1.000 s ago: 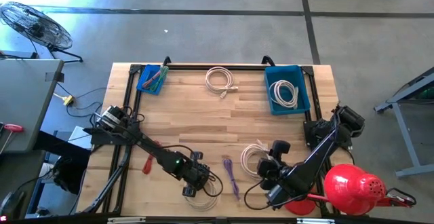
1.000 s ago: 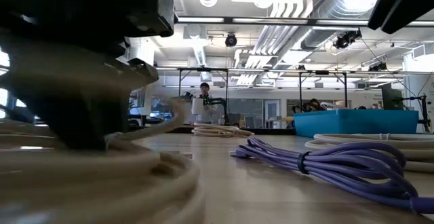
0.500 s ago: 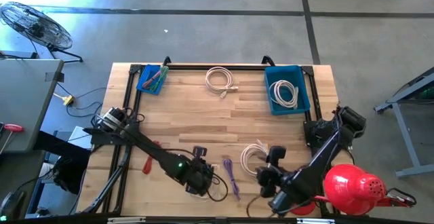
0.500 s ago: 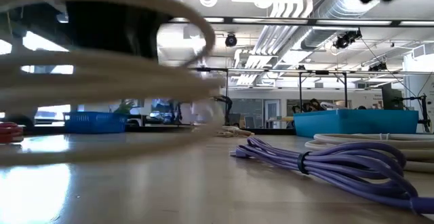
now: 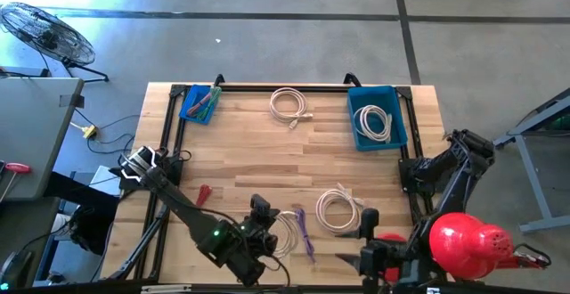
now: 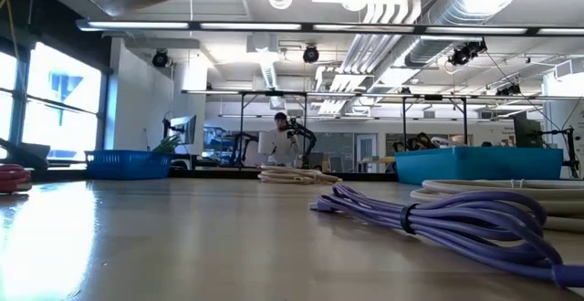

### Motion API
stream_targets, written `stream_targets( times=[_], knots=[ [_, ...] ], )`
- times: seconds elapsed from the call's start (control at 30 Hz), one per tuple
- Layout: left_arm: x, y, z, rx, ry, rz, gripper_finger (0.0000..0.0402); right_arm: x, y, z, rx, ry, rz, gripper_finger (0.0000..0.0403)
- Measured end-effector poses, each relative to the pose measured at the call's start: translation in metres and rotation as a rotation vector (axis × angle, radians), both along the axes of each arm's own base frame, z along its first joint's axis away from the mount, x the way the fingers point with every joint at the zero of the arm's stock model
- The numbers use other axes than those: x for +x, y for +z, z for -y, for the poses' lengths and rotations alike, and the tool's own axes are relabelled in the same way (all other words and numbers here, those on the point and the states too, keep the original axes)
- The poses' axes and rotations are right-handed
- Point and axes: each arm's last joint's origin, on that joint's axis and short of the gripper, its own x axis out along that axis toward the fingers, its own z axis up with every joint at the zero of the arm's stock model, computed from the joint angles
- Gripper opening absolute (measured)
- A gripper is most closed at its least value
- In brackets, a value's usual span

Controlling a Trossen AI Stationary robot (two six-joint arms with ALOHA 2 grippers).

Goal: Pick & Place USB Port
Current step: Put the brown HDMI cable into the right blue bin

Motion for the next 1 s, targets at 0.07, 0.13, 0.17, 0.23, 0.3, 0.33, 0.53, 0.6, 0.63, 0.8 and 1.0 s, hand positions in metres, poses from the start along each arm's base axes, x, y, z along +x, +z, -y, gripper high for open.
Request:
stream_targets(
  times=[0.07,0.13,0.17,0.23,0.3,0.33,0.53,0.6,0.63,0.8,1.0],
  knots=[
    [0.001,-0.003,0.001,0.054,-0.023,-0.025,0.0056,0.001,0.004,-0.003,0.025,0.039,0.013,0.0208],
    [0.004,-0.009,0.001,0.107,-0.036,-0.051,0.0056,0.003,0.006,-0.005,0.039,0.054,0.026,0.0208],
    [0.006,-0.013,0.002,0.134,-0.047,-0.07,0.0056,0.005,0.007,-0.004,0.041,0.052,0.03,0.0208],
    [0.013,-0.021,0.0,0.19,-0.051,-0.098,0.0056,0.008,0.007,-0.002,0.028,0.044,0.035,0.0208],
    [0.018,-0.029,0.001,0.234,-0.06,-0.125,0.0056,0.011,0.007,0.001,-0.009,0.028,0.044,0.0208],
    [0.021,-0.034,0.0,0.261,-0.061,-0.135,0.0056,0.012,0.008,0.002,-0.026,0.017,0.052,0.0208],
    [0.035,-0.042,0.01,0.454,-0.107,-0.183,0.0056,0.016,0.009,0.008,-0.103,-0.037,0.087,0.0208],
    [0.039,-0.04,0.012,0.526,-0.1,-0.184,0.0056,0.017,0.01,0.009,-0.132,-0.061,0.104,0.0208],
    [0.041,-0.036,0.014,0.543,-0.098,-0.175,0.0056,0.017,0.01,0.009,-0.151,-0.071,0.112,0.0208],
    [0.046,-0.014,0.018,0.638,-0.082,-0.147,0.0056,0.017,0.011,0.01,-0.214,-0.083,0.123,0.0208],
    [0.053,0.002,0.022,0.806,-0.066,-0.17,0.0056,0.017,0.011,0.01,-0.222,-0.087,0.125,0.0209]
  ],
)
